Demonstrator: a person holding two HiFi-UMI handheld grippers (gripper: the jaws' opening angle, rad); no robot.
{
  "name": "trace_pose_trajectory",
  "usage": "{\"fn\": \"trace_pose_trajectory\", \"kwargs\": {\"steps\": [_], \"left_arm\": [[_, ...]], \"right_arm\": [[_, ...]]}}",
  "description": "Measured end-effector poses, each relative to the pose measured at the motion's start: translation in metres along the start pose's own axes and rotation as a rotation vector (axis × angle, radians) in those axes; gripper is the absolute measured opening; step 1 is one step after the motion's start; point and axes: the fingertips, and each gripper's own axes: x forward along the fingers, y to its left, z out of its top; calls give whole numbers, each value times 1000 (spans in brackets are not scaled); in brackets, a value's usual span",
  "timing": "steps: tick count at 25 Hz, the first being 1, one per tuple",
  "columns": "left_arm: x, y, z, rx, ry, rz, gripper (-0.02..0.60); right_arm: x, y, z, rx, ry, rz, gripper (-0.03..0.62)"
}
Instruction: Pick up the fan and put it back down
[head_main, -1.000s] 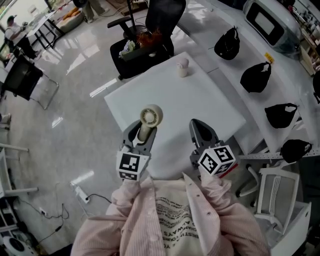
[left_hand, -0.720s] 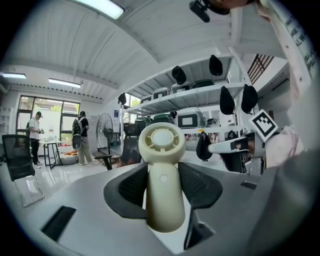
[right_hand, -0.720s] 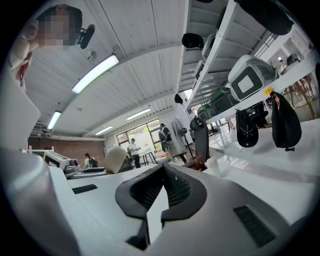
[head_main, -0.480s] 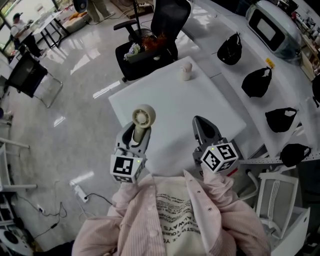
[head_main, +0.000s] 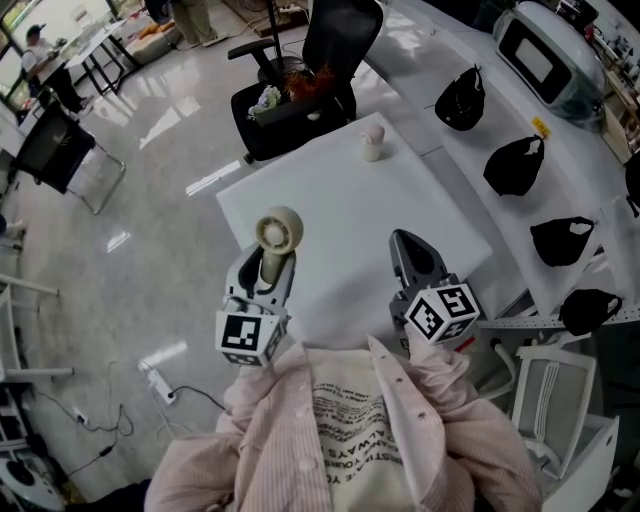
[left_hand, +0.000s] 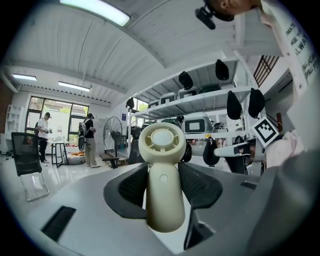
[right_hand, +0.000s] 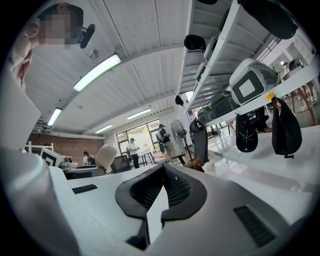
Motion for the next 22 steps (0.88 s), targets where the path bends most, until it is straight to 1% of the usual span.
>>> {"fn": "trace_pose_trajectory", "kwargs": {"steps": [5,10,18,22], "left_arm": [[8,-1,-8,-7,24,-6,184],[25,-5,-23,-15,75,-32,184],[49,-8,-54,-28,162,-69,184],[67,-6,-72,-16,213,-94,183]], "right_arm": [[1,-4,-2,-9,10,-1,-2],[6,-7,-6,-33,27,1,-2],[16,-17,-18,-41,68,-3,-2],[24,-26,-25,-37,85,-13,-2]]}}
